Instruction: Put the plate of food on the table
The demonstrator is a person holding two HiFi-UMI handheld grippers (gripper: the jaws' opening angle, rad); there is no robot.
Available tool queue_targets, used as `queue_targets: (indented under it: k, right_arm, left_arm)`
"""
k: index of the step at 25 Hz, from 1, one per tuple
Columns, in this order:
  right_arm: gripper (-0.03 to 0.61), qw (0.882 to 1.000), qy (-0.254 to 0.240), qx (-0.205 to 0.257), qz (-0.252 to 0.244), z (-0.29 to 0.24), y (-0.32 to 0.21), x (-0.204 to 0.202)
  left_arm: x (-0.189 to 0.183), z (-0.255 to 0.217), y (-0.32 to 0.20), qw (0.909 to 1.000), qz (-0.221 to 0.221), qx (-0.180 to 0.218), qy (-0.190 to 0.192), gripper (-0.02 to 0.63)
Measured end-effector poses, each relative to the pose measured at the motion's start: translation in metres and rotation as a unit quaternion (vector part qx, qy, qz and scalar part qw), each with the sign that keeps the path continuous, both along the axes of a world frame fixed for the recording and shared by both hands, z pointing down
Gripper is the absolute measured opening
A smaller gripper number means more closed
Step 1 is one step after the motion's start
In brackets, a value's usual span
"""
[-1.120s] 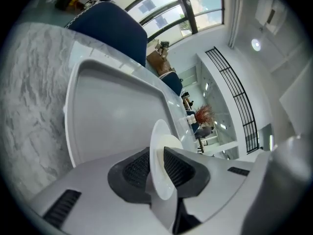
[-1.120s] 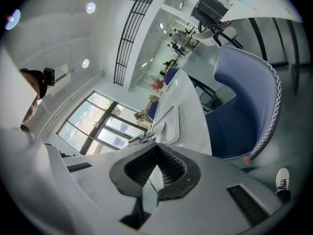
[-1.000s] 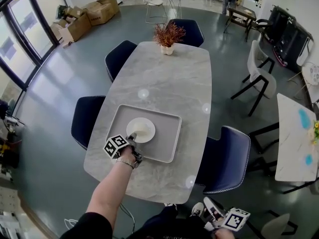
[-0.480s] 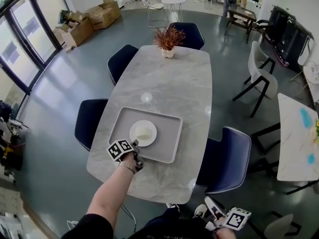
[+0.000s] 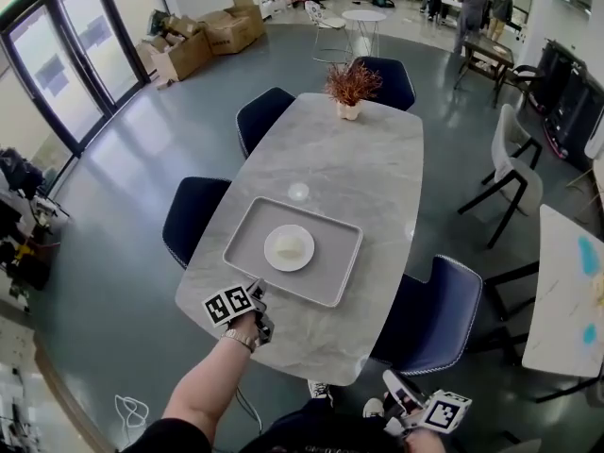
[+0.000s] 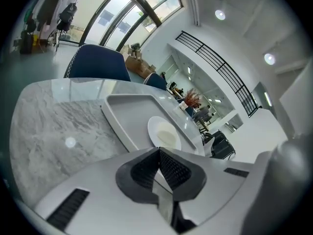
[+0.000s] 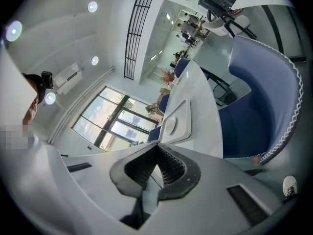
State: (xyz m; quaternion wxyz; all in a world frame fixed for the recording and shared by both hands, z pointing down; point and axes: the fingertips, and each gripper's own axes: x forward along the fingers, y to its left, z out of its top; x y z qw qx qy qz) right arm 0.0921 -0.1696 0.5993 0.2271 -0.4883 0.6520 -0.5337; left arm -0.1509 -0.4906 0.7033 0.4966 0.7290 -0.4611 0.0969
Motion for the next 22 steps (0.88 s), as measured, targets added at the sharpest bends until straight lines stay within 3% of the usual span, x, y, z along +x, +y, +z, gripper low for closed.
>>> queue_targets:
  k: [2, 4, 7, 9, 13, 15, 22]
  right_arm:
    - [0.011, 1.0, -0.008, 0.011, -0.025, -0.007, -0.002, -0.006]
    - [0.011, 0.998, -0.006, 0.026, -0.061, -0.016, -0.005, -0.009]
    - [0.011, 0.993, -0.007, 0.044, -0.11, -0.024, -0.006, -0.006]
    - [0.011, 0.99, -0.005, 0.046, -0.137, -0.028, -0.001, -0.002]
    - [0.011, 0.98, 0.004, 0.052, -0.193, -0.035, 0.021, 0.009]
    - [0.011, 0.973, 0.005, 0.058, -0.223, -0.036, 0.035, 0.014]
    - [0.011, 0.949, 0.005, 0.068, -0.308, -0.036, 0.084, 0.013]
  left_arm:
    - [-0.007, -0.012, 0.024, 0.9997, 0.003, 0.01, 0.021, 0.008]
    - [-0.006, -0.033, 0.054, 0.9974, 0.008, 0.028, 0.066, 0.008]
    - [0.014, -0.074, 0.109, 0.9848, 0.04, 0.065, 0.156, 0.008]
    - [0.03, -0.095, 0.154, 0.9761, 0.067, 0.08, 0.191, 0.008]
    - [0.07, -0.111, 0.253, 0.9698, 0.119, 0.084, 0.195, 0.008]
    - [0.096, -0.119, 0.298, 0.9611, 0.15, 0.099, 0.21, 0.008]
    - [0.136, -0.137, 0.406, 0.9547, 0.145, 0.117, 0.232, 0.008]
